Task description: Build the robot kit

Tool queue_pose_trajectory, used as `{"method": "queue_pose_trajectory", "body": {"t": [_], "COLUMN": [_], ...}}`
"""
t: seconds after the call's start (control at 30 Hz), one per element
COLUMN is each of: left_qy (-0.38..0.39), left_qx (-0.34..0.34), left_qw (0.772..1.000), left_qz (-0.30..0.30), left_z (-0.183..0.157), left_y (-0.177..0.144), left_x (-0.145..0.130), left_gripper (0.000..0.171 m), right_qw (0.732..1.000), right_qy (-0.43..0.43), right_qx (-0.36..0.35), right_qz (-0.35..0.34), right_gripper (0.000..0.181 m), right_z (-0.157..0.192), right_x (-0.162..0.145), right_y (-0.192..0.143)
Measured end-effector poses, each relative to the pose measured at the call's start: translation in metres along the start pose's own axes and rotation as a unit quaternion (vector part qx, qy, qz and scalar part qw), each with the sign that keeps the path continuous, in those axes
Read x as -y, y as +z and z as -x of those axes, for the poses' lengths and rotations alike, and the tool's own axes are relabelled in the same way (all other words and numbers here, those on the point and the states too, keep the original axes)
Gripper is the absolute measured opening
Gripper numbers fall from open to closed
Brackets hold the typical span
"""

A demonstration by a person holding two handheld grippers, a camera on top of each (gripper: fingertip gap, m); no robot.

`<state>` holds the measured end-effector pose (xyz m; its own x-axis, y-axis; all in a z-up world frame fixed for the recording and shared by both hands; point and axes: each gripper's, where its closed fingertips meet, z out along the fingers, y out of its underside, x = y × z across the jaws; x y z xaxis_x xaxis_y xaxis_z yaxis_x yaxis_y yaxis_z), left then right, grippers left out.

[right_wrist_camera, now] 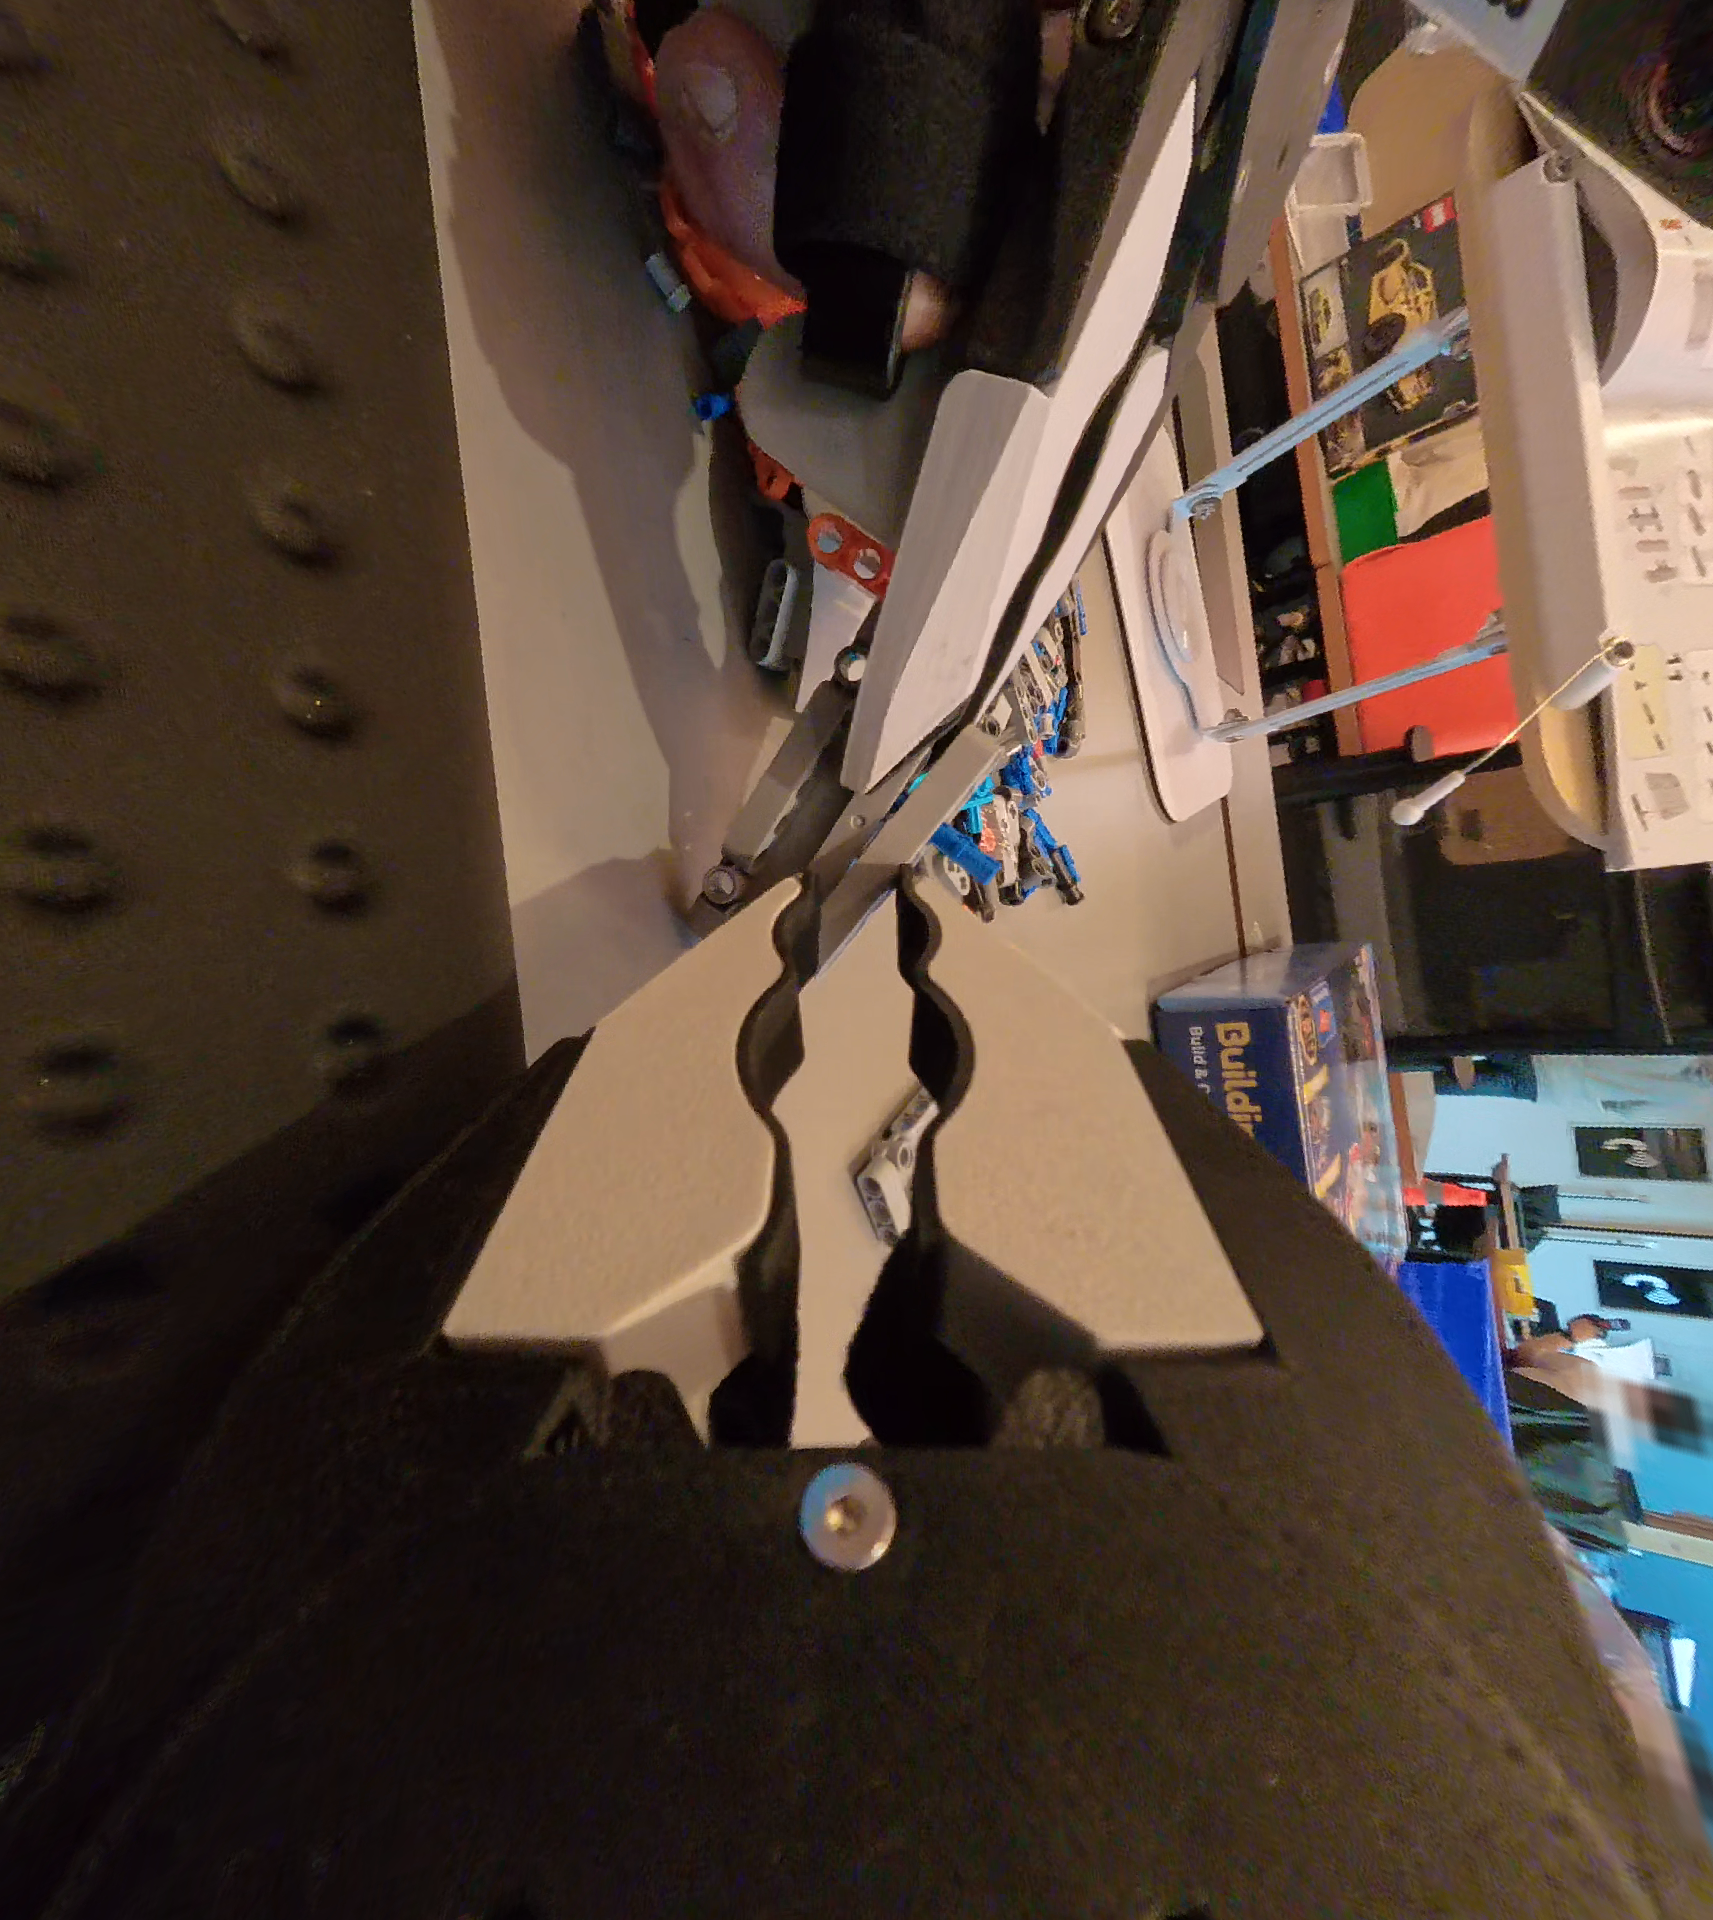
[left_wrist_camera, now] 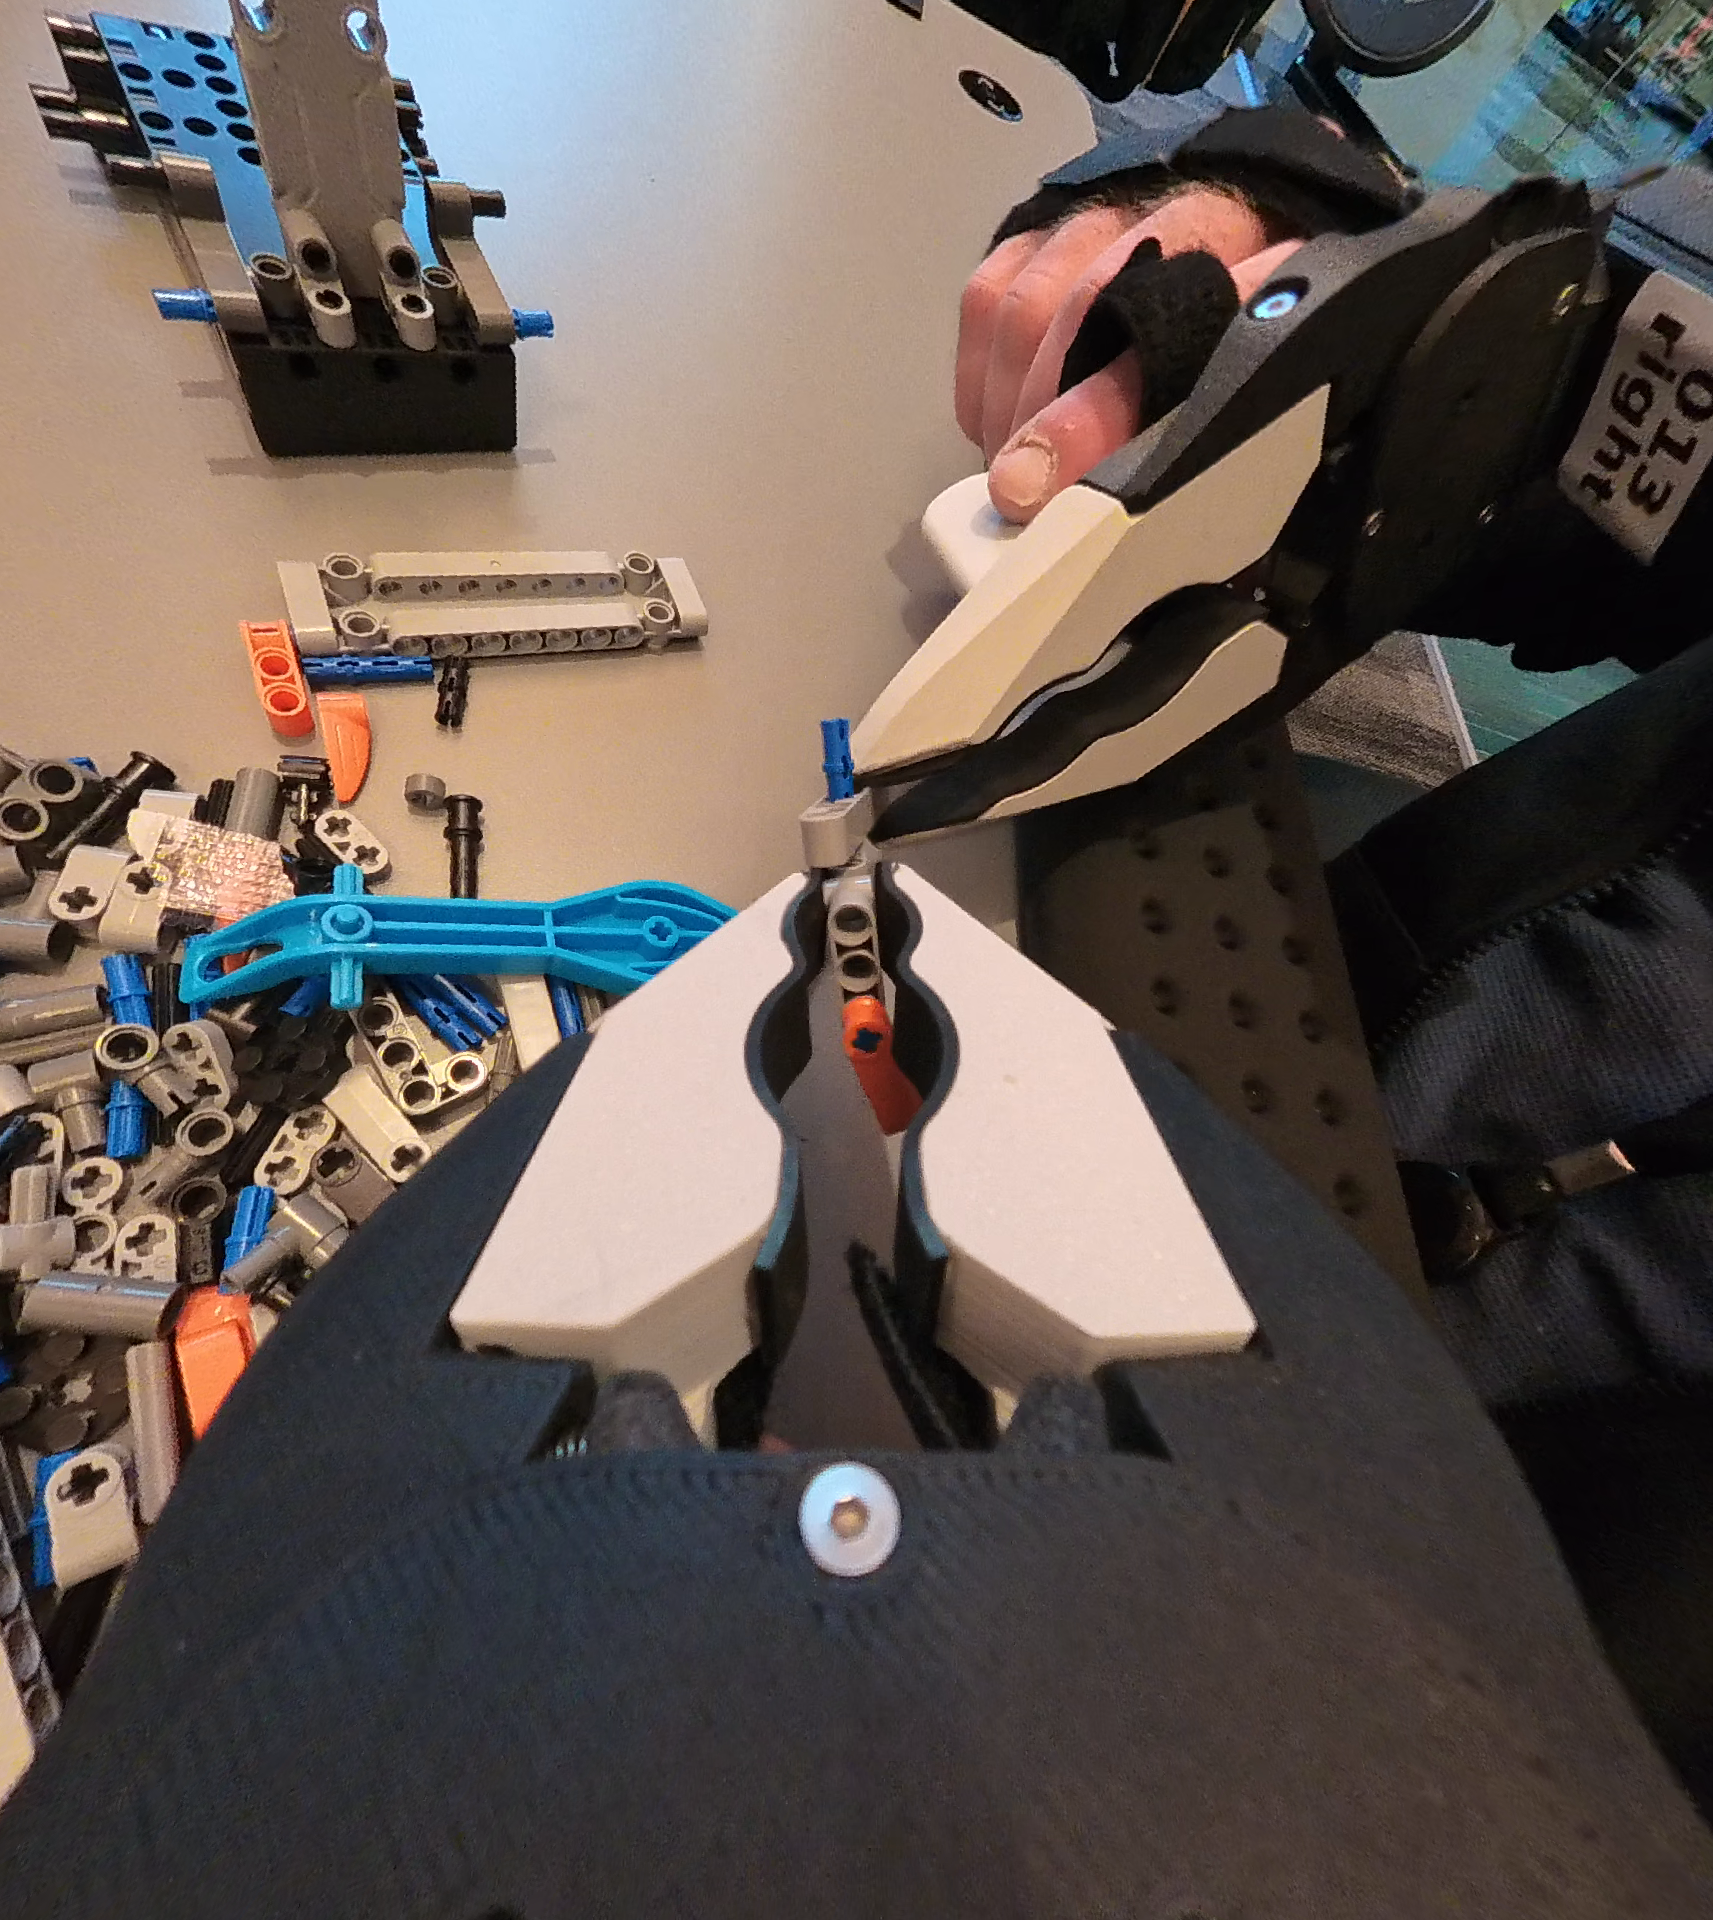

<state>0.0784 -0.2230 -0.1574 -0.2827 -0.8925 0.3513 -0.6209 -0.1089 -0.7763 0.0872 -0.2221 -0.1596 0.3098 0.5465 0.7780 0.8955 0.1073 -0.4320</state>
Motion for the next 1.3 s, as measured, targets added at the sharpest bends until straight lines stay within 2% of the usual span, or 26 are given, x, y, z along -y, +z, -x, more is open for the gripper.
{"method": "queue_pose_trajectory", "body": {"t": [0.47,0.87,1.3], "left_qy": [0.021,-0.012,-0.027], "left_qx": [0.009,-0.037,-0.068], "left_qw": [1.0,0.999,0.997], "left_qz": [-0.017,0.003,-0.027], "left_z": [0.001,0.001,-0.003], "left_y": [0.001,0.003,-0.002], "left_x": [0.007,0.005,0.013], "left_gripper": [0.005,0.005,0.005], "right_qw": [1.0,1.0,0.998], "right_qy": [0.006,-0.012,0.041], "right_qx": [-0.008,-0.014,-0.02], "right_qz": [0.001,-0.011,-0.043], "right_gripper": [0.013,0.013,0.01], "right_z": [-0.003,-0.003,-0.015], "right_x": [0.0,0.0,0.004], "right_y": [-0.002,-0.003,-0.01]}}
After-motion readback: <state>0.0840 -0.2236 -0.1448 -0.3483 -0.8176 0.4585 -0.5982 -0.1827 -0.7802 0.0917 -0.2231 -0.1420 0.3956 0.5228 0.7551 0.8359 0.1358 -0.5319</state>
